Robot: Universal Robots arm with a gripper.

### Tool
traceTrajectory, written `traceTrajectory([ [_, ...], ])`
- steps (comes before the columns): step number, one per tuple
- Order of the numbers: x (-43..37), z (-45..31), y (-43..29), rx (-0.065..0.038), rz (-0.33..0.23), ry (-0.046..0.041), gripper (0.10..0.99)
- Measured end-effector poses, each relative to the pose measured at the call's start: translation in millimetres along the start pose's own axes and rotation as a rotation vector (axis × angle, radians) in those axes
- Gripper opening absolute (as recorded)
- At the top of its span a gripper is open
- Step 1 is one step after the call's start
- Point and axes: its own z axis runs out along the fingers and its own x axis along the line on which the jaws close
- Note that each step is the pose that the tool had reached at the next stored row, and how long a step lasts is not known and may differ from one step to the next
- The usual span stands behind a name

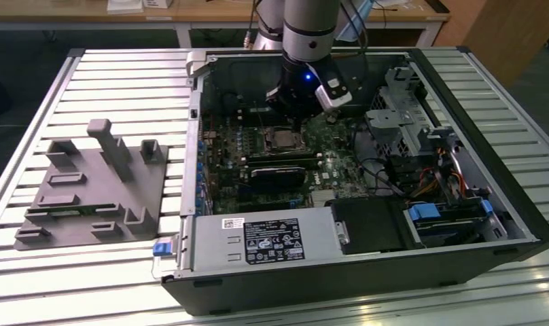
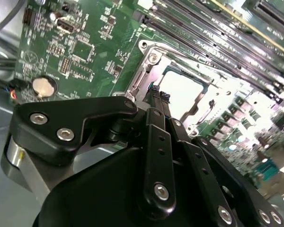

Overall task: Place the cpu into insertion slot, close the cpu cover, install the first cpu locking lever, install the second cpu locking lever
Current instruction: 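Close the cpu cover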

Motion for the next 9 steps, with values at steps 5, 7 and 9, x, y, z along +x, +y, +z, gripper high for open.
traceTrajectory([
  [5,2.1,0.2,-0.4,0.001,-0.006,-0.0007,0.106],
  [7,3.7,0.7,-1.0,0.001,-0.006,-0.0027,0.106],
  [9,6.0,1.3,-1.3,0.001,-0.006,-0.0062,0.106],
])
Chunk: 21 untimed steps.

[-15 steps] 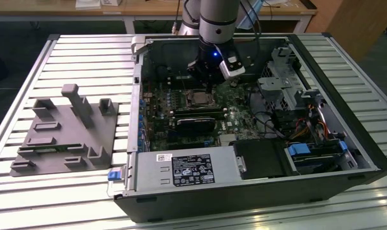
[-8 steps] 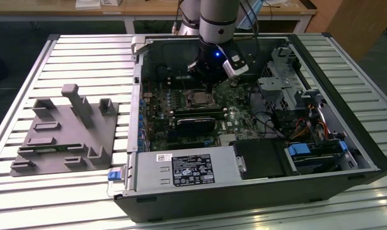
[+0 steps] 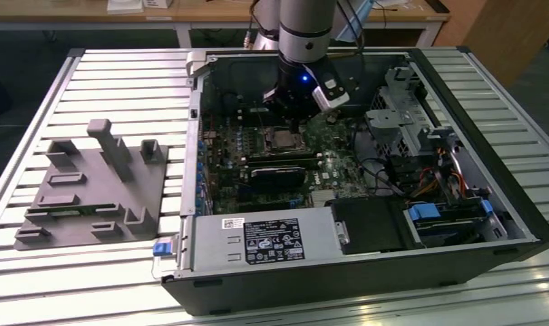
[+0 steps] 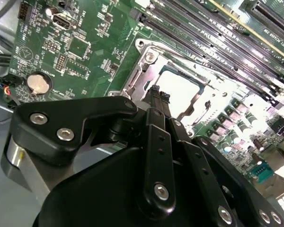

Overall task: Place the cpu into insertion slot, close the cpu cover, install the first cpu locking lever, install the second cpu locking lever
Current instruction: 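Close the cpu cover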

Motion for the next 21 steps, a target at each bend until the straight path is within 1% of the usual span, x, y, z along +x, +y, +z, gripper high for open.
traceTrajectory([
  [3,5.9,0.9,-0.7,0.000,0.000,-0.0046,0.106],
  [8,17.8,3.0,-1.4,0.000,0.000,-0.0075,0.106],
  [10,21.1,4.9,-1.7,0.000,0.000,-0.0097,0.106],
  [14,28.7,6.4,-2.2,0.000,0.000,-0.0114,0.106],
  [21,39.7,8.6,-2.6,0.000,0.000,-0.0122,0.106],
])
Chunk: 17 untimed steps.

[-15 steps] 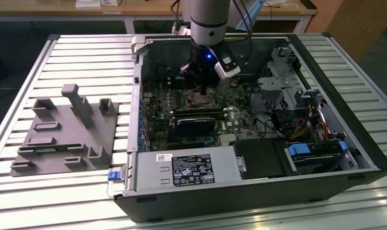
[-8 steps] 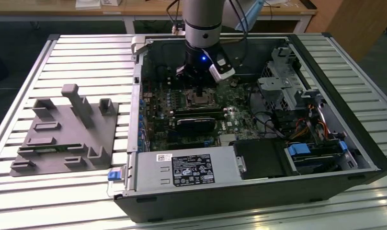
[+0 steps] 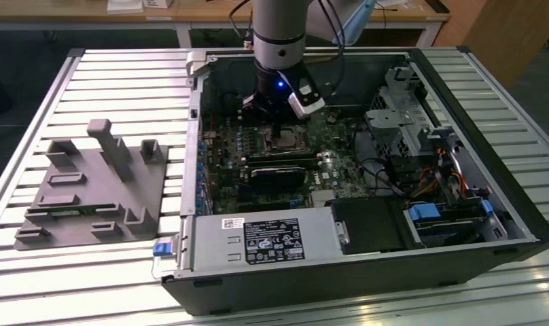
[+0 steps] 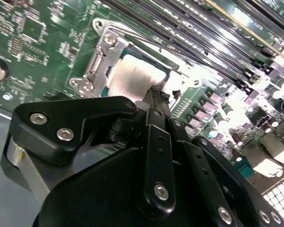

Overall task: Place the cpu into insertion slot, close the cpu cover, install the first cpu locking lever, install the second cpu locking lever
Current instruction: 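Close the cpu cover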

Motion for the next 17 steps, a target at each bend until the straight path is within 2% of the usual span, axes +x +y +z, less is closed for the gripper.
traceTrajectory([
  [10,10.2,7.2,-0.3,0.000,0.000,0.0000,0.106],
  [17,11.7,10.3,-0.5,0.000,0.000,0.0002,0.106],
])
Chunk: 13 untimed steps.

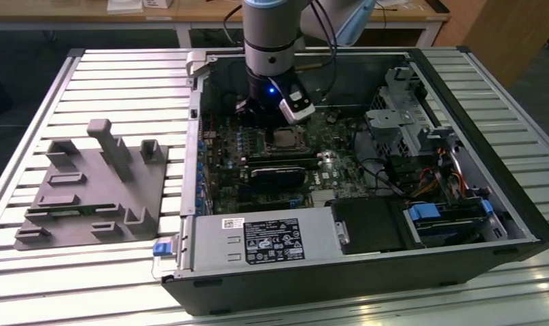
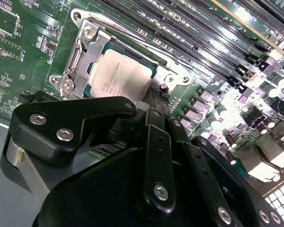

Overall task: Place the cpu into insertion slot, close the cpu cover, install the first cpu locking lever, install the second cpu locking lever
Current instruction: 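Close the cpu cover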

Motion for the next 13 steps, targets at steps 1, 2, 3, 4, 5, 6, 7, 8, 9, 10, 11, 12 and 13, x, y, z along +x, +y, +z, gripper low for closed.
traceTrajectory([
  [1,0.0,0.1,0.1,0.000,0.000,-0.0001,0.106],
  [2,-0.1,0.1,0.1,0.000,0.000,-0.0002,0.106],
  [3,-0.2,0.2,0.1,0.000,0.000,-0.0002,0.106],
  [4,-0.5,0.2,0.1,0.000,0.000,-0.0003,0.106],
  [5,-0.8,0.3,0.1,-0.001,0.000,-0.0003,0.106],
  [6,-1.2,0.2,0.1,0.000,0.000,-0.0003,0.106],
  [7,-1.6,0.2,0.1,0.000,0.000,-0.0002,0.106],
  [8,-2.2,0.3,0.1,0.000,0.000,-0.0003,0.106],
  [9,-2.9,0.3,0.1,0.000,0.000,-0.0002,0.106],
  [10,-3.6,0.3,0.2,0.000,0.000,-0.0002,0.106],
  [11,-4.4,0.3,0.1,0.000,0.000,-0.0002,0.106],
  [12,-5.0,0.3,0.1,0.000,0.000,-0.0001,0.106],
  [13,-5.6,0.3,0.2,0.000,0.000,-0.0001,0.106],
])
